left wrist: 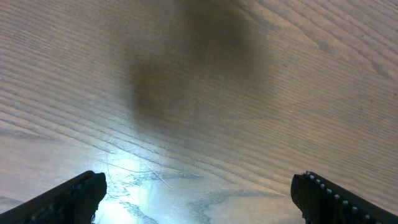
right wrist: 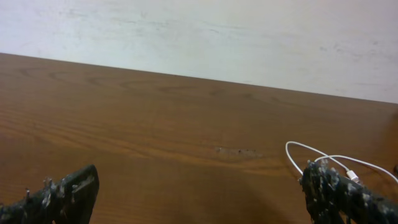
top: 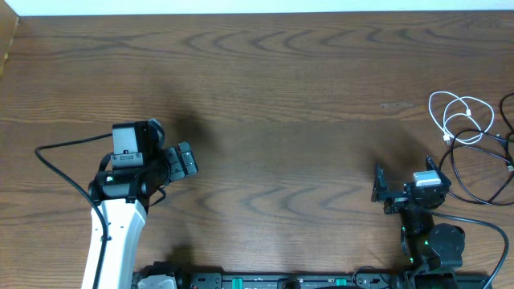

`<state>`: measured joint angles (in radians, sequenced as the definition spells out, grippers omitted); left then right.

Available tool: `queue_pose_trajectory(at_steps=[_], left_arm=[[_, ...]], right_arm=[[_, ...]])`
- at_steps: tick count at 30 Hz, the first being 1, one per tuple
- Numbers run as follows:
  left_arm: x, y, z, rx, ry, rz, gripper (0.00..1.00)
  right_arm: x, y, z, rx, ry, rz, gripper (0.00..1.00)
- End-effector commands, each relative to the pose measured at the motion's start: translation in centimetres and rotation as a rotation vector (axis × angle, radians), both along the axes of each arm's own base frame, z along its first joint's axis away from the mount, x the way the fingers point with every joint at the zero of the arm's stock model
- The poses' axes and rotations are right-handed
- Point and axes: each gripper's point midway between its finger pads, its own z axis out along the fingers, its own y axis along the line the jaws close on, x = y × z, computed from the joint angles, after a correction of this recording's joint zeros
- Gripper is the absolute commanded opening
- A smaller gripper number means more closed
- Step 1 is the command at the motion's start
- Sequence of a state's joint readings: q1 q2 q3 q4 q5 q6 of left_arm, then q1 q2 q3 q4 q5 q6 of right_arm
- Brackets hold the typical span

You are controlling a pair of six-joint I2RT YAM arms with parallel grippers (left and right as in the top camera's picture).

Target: Untangle cables

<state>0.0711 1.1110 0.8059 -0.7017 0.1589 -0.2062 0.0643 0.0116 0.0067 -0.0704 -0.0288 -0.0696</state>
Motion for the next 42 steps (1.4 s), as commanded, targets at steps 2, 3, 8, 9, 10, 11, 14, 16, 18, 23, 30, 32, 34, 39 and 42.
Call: queue_pose_trajectory(at_steps=[2, 3, 8, 9, 10, 11, 14, 16, 18, 23, 30, 32, 34, 39, 42], left_arm=[[-0.1, 0.3, 0.8, 0.024, -0.04, 0.0, 1.0], [0.1, 0.4, 1.2, 0.029, -0.072, -0.005, 1.0], [0.1, 0.3, 2.9, 0.052, -0.214, -0.022, 1.0], [0.0, 0.3, 3.2, 0.056, -0.242, -0.024, 1.0], [-0.2, 0.3, 3.5, 0.062, -0.272, -0.029, 1.0], [-0.3, 0.3, 3.8, 0.067, -0.301, -0.031, 1.0], [-0.9, 0.3, 4.7, 0.09, -0.403, -0.047, 1.0], [-1.3, 0.3, 5.1, 0.101, -0.462, -0.05, 1.0], [-1.6, 0.3, 5.5, 0.111, -0.517, -0.051, 1.0], [-2.0, 0.2, 6.7, 0.16, -0.673, -0.078, 1.0], [-2.1, 0.2, 7.7, 0.213, -0.877, -0.09, 1.0], [-2.1, 0.2, 7.9, 0.224, -0.936, -0.088, 1.0], [-2.2, 0.2, 8.0, 0.238, -0.994, -0.088, 1.0], [-2.3, 0.2, 8.5, 0.274, -1.137, -0.087, 1.0], [-2.4, 0.2, 9.1, 0.303, -1.224, -0.088, 1.0]], right_arm=[[0.0, 0.1, -0.1, 0.004, 0.001, 0.0, 0.99], [0.0, 0.1, 0.0, 0.004, 0.001, 0.0, 0.99], [0.0, 0.1, 0.0, 0.004, 0.001, 0.0, 0.99], [0.0, 0.1, -0.1, 0.004, 0.001, 0.0, 0.99], [0.0, 0.1, -0.1, 0.004, 0.001, 0.0, 0.99], [0.0, 0.1, -0.1, 0.004, 0.001, 0.0, 0.99], [0.0, 0.1, -0.1, 0.004, 0.001, 0.0, 0.99], [0.0, 0.1, -0.1, 0.004, 0.001, 0.0, 0.99], [0.0, 0.1, 0.0, 0.004, 0.001, 0.0, 0.99], [0.0, 0.1, 0.0, 0.004, 0.001, 0.0, 0.99], [0.0, 0.1, -0.1, 0.004, 0.001, 0.0, 0.99], [0.0, 0.1, -0.1, 0.004, 0.001, 0.0, 0.99], [0.0, 0.1, -0.1, 0.004, 0.001, 0.0, 0.99], [0.0, 0.1, -0.1, 0.004, 0.001, 0.0, 0.99], [0.0, 0.1, -0.1, 0.004, 0.001, 0.0, 0.99]])
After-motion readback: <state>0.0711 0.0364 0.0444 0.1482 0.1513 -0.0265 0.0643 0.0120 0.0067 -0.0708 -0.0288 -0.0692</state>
